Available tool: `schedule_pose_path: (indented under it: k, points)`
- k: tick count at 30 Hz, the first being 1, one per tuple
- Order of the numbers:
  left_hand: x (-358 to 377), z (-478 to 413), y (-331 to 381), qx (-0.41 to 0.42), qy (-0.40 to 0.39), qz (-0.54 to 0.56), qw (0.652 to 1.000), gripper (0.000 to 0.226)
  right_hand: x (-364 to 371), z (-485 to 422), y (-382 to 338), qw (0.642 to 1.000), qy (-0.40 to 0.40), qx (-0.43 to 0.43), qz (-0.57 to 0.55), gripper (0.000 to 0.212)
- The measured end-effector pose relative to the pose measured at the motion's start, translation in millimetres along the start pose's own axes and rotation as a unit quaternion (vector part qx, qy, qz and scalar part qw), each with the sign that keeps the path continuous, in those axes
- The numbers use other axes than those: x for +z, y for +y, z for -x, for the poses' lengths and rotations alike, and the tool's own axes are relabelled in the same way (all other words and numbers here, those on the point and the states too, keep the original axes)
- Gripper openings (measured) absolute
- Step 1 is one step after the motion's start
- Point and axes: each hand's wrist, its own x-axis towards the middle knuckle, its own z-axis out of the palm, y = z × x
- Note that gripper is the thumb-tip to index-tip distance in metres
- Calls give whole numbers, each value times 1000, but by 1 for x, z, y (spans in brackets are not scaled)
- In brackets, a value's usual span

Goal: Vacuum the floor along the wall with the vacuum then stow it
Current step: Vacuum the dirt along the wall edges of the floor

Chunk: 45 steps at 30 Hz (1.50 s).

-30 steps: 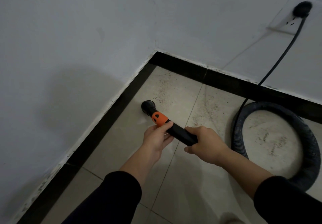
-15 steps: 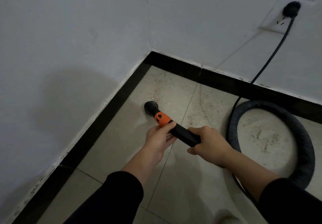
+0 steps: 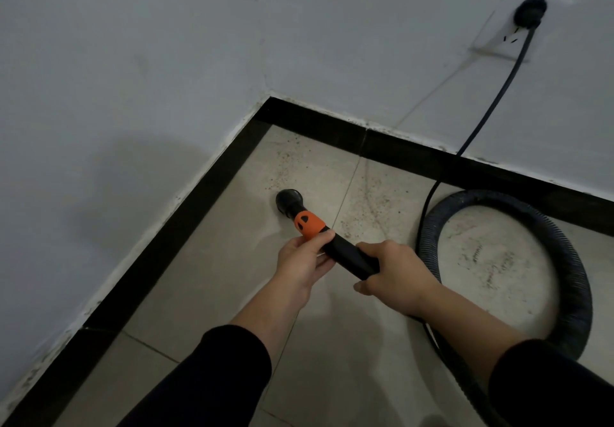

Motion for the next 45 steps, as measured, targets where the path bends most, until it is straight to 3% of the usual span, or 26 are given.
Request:
schedule_pose_path:
  k: [5,10,16,22,41,45]
  points:
    - [13,-1,11,-25,13,-25,999,20,-13,-7,0,999,-29,-2,15,23]
    - [33,1,40,-97,34,-122,987,34,-30,-10,-6,995,-96,10,39,33]
    - [41,-8,49,-131,11,-197,972,26,-47,-16,-9,985,-155,32,64,46]
    - [30,-14,51,-141,8,-203,969,26,-40,-23,-23,978,-186,41,89,48]
    - [15,-29,50,-80,34,-168,982,26,-26,-39,-28,986,-123,80,78,41]
    - [7,-32,52,-77,35,-161,983,18,-22,-43,-33,987,-119,73,80,41]
